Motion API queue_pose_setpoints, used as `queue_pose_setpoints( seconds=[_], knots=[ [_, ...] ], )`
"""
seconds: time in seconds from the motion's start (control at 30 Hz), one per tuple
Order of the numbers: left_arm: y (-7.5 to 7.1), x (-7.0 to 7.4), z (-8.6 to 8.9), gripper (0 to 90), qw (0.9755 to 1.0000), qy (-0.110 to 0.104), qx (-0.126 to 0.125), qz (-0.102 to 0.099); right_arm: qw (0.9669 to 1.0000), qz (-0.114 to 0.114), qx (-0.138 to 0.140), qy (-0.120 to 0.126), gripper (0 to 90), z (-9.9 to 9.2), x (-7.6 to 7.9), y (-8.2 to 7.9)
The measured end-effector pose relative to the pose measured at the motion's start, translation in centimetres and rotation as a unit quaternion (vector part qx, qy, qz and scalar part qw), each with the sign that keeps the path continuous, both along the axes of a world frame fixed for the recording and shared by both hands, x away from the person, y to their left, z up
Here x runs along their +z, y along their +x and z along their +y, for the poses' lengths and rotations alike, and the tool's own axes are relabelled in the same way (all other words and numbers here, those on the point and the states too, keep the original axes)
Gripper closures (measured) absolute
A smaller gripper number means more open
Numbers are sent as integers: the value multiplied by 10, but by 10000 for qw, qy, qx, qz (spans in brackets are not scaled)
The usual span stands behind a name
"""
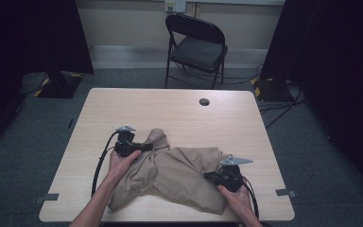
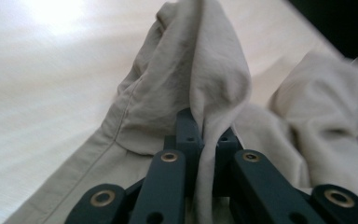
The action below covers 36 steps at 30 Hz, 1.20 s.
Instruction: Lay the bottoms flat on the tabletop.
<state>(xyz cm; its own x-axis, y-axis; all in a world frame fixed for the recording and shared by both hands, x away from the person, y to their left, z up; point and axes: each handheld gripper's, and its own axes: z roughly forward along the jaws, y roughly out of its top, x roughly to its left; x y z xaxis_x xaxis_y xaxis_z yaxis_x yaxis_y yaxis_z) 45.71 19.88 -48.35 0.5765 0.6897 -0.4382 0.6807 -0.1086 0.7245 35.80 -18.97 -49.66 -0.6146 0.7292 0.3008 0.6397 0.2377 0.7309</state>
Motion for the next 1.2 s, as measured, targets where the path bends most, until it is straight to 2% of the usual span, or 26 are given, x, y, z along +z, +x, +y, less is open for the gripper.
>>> queue_pose_setpoints(
  seconds=[0.07, 0.17, 0.27, 0.3, 0.4, 0.5, 0.57, 0.63, 0.67, 0.7, 0.77, 0.8, 0.87, 0.97, 1.07, 1.13, 1.2],
  knots=[
    [3, 3, 5, 861, 9998, -125, 138, -89, 9999, -34, -119, -26, 900, 4, 0, 11],
    [4, 13, 10, 861, 9995, -116, 201, -213, 9992, -142, -363, -112, 900, 12, 0, 29],
    [0, 27, 12, 861, 9987, -274, 150, -409, 9985, -214, -484, -167, 900, 20, 1, 47],
    [-3, 31, 11, 861, 9986, -266, 101, -444, 9982, -224, -517, -196, 900, 21, 1, 52],
    [-16, 42, 8, 861, 9976, -271, -70, -632, 9983, -258, -520, -76, 900, 24, 9, 62],
    [-33, 61, 7, 860, 9941, -524, -267, -915, 9978, -450, -474, 119, 900, 23, 27, 57],
    [-46, 72, 6, 861, 9919, -527, -418, -1077, 9970, -619, -407, 210, 900, 21, 40, 49],
    [-59, 79, 6, 860, 9904, -508, -547, -1165, 9956, -804, -323, 355, 900, 18, 56, 38],
    [-59, 79, 6, 860, 9904, -508, -547, -1165, 9946, -912, -283, 418, 900, 16, 63, 32],
    [-73, 84, 7, 860, 9885, -686, -641, -1184, 9938, -982, -236, 458, 900, 14, 72, 24],
    [-86, 85, 6, 859, 9874, -683, -741, -1224, 9925, -1091, -174, 524, 900, 10, 81, 12],
    [-93, 84, 5, 859, 9872, -585, -807, -1245, 9922, -1120, -126, 539, 900, 8, 84, 6],
    [-106, 79, 3, 859, 9869, -536, -924, -1207, 9920, -1147, -66, 517, 900, 5, 87, -8],
    [-127, 63, 0, 858, 9876, -509, -1107, -992, 9937, -1014, -12, 481, 900, -2, 78, -26],
    [-139, 38, -2, 858, 9896, -239, -1284, -611, 9968, -682, -18, 404, 900, -11, 55, -40],
    [-141, 19, -3, 856, 9908, -96, -1310, -321, 9990, -384, -7, 210, 900, -13, 35, -46],
    [-142, 5, -2, 855, 9906, 96, -1343, -219, 9998, -150, -14, 108, 900, -15, 17, -50]
  ],
)
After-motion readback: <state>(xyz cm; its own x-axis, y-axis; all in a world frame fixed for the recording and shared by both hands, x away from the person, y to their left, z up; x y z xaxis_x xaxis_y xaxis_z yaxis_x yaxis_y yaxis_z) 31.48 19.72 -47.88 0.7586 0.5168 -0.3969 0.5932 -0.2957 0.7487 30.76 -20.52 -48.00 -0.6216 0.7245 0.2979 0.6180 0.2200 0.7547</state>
